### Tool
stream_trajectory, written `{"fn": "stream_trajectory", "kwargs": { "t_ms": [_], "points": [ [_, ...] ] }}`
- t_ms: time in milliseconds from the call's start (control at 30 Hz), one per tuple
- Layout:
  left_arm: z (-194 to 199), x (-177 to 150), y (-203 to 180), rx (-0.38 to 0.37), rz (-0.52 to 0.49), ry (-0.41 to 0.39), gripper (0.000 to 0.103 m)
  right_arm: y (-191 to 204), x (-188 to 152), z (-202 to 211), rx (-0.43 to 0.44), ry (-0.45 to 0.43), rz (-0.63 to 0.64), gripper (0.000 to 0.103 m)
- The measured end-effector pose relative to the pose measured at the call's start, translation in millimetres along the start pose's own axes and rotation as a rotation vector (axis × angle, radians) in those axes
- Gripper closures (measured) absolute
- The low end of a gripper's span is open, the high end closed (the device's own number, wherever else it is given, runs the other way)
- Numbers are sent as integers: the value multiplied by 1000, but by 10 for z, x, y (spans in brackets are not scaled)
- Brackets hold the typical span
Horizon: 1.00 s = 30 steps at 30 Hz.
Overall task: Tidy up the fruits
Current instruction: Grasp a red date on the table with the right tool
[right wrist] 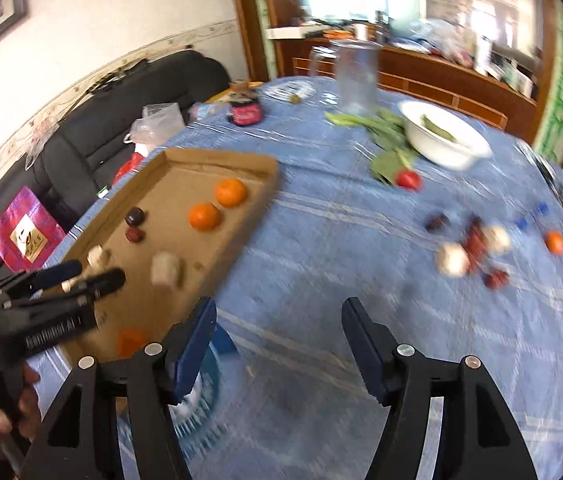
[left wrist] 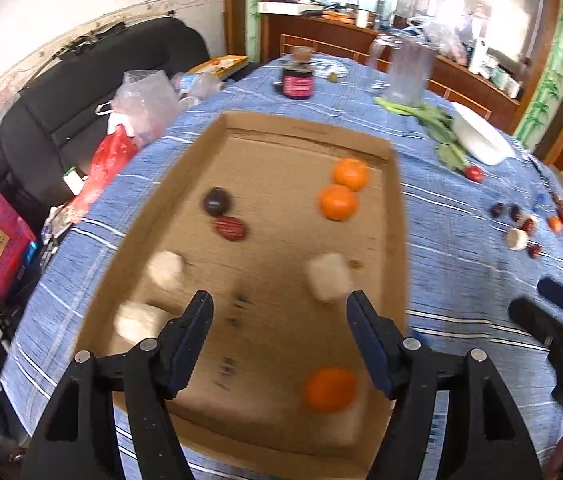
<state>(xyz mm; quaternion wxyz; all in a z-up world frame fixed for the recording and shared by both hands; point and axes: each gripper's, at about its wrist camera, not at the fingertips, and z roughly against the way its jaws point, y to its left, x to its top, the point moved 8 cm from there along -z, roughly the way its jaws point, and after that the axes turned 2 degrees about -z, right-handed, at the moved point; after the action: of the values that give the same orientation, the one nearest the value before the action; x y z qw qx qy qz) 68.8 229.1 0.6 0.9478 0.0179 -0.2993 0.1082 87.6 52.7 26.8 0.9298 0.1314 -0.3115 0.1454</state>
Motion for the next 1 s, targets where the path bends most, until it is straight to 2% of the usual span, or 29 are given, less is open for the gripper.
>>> {"fn": "stream_trajectory", "kwargs": {
  "t_ms": [233,467,667,833,1000],
  "points": [
    [47,-142,-800,-62,-126,13,34,-692,-511,341,-79,8,-93,33],
    [20,-302,-1453,-97,-222,42,34,-1424,-694,557,-128,-2,-209,33],
    [-75,-297,-1709,-95,-223,76,34,-1858,-424,476,-139,-33,-220,33],
    [-166,-231,-1791,-62,-232,87,34,-2032,-73,49,-137,-23,-148,33],
    [-278,-126,-1834,-48,-247,104,34,-2096,111,-362,-105,0,-102,33]
  ]
}}
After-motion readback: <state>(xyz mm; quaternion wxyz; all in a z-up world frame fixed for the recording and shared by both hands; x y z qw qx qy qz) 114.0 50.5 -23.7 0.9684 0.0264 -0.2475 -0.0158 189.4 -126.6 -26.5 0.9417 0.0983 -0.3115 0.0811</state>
